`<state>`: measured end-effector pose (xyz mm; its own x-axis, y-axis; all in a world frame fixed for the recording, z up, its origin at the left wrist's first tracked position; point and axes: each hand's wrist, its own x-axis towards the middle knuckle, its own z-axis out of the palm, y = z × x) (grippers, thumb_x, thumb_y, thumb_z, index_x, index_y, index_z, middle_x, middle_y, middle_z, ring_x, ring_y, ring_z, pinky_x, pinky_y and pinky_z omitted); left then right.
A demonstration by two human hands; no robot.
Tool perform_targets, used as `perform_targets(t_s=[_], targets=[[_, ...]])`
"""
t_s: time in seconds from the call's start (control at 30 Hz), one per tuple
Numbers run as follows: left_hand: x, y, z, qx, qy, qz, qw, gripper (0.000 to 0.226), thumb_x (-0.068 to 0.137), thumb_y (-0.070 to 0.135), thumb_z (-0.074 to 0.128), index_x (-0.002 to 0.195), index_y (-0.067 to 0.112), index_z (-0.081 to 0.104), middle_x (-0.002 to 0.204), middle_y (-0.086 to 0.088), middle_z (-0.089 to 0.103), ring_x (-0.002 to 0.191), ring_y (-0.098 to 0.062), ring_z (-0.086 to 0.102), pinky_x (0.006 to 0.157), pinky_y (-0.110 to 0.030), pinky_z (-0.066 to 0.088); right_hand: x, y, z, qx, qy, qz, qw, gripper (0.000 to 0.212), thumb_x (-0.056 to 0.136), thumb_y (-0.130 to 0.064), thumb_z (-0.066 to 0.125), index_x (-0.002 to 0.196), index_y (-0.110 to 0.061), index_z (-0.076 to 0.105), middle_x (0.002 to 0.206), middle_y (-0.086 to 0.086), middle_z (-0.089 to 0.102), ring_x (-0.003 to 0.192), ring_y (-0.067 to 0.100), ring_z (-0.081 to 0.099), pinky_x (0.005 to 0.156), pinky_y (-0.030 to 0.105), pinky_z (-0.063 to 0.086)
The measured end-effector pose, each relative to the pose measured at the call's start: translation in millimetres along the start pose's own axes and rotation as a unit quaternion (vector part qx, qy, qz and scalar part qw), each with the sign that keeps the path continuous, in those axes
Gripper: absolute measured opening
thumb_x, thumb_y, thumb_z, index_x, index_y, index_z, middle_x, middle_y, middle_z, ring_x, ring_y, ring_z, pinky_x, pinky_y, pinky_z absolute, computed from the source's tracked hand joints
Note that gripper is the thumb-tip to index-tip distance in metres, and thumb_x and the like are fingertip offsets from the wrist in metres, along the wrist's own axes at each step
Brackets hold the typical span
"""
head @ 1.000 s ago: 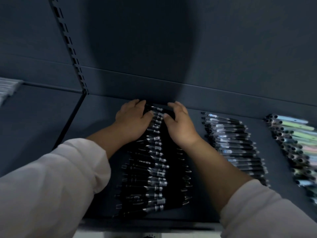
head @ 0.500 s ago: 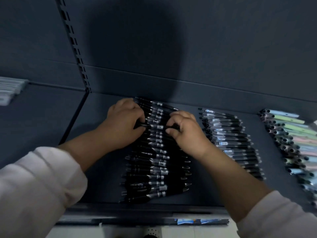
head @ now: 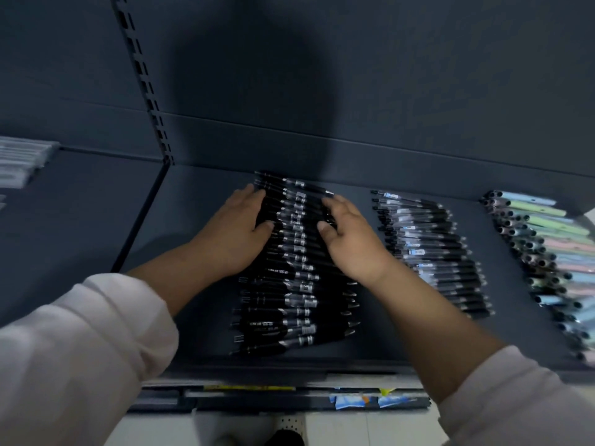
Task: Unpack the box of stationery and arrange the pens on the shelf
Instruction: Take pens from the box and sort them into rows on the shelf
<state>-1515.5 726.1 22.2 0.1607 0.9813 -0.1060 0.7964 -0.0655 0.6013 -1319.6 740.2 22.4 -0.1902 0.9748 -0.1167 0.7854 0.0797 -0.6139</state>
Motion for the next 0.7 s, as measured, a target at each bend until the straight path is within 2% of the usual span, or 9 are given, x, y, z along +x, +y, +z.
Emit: perform_targets(t_s=[0.13, 0.27, 0.4, 0.5, 0.7], targets=[[-11.7, -4.9, -0.1, 0.058, 0.001, -0.023, 0.998, 0.063, 0.1, 0.04, 0.028, 0.151, 0.017, 0.0, 0.159, -0.004, -0.004, 0.146, -0.015, -0.003, 0.118, -0.034, -0.003, -21.6, 2.9, 2.5, -0.012, -0.009, 0.014, 1.0, 0.059, 0.101, -0.039, 0.036, 0.152, -0.018, 0.017, 0.16, -0.002, 0.008, 0.147, 0.012, 0.002, 0.12, 0.03, 0.005], [-25.0, -1.3, 13.6, 0.043, -0.047, -0.031, 0.998, 0.065, 0.1, 0.043, 0.024, 0.15, 0.015, -0.007, 0.159, -0.004, -0.012, 0.146, -0.014, -0.007, 0.116, -0.03, -0.005, -44.2, -1.0, 20.3, -0.013, -0.027, 0.033, 0.999, 0.063, 0.1, -0.044, 0.034, 0.153, -0.018, 0.012, 0.161, -0.002, 0.004, 0.147, 0.012, 0.0, 0.119, 0.029, 0.003], [-37.0, 2.7, 10.3, 0.012, -0.035, -0.022, 0.999, 0.071, 0.097, 0.05, 0.027, 0.15, 0.021, -0.011, 0.156, 0.001, -0.022, 0.144, -0.014, -0.015, 0.116, -0.034, -0.003, -55.2, -8.7, 18.7, 0.013, 0.002, 0.04, 0.999, 0.063, 0.1, -0.044, 0.035, 0.153, -0.019, 0.011, 0.161, -0.002, 0.002, 0.147, 0.012, -0.001, 0.115, 0.026, 0.002], [-52.1, 3.6, 7.6, 0.08, -0.046, 0.011, 0.996, 0.072, 0.096, 0.055, 0.023, 0.149, 0.023, -0.014, 0.154, 0.002, -0.027, 0.143, -0.014, -0.022, 0.117, -0.038, -0.006, -71.9, -8.9, 13.0, -0.015, 0.005, 0.035, 0.999, 0.063, 0.099, -0.046, 0.033, 0.153, -0.022, 0.01, 0.161, -0.004, -0.001, 0.147, 0.012, -0.005, 0.119, 0.03, 0.002], [-78.9, 10.0, 27.8, 0.215, -0.122, 0.038, 0.968, 0.069, 0.093, 0.062, 0.011, 0.15, 0.029, -0.009, 0.155, 0.004, -0.024, 0.142, -0.019, -0.024, 0.116, -0.045, -0.009, -95.8, -7.8, 24.9, -0.167, -0.088, 0.04, 0.981, 0.065, 0.099, -0.053, 0.023, 0.153, -0.025, -0.001, 0.16, -0.004, -0.013, 0.146, 0.016, -0.015, 0.119, 0.036, -0.003]])
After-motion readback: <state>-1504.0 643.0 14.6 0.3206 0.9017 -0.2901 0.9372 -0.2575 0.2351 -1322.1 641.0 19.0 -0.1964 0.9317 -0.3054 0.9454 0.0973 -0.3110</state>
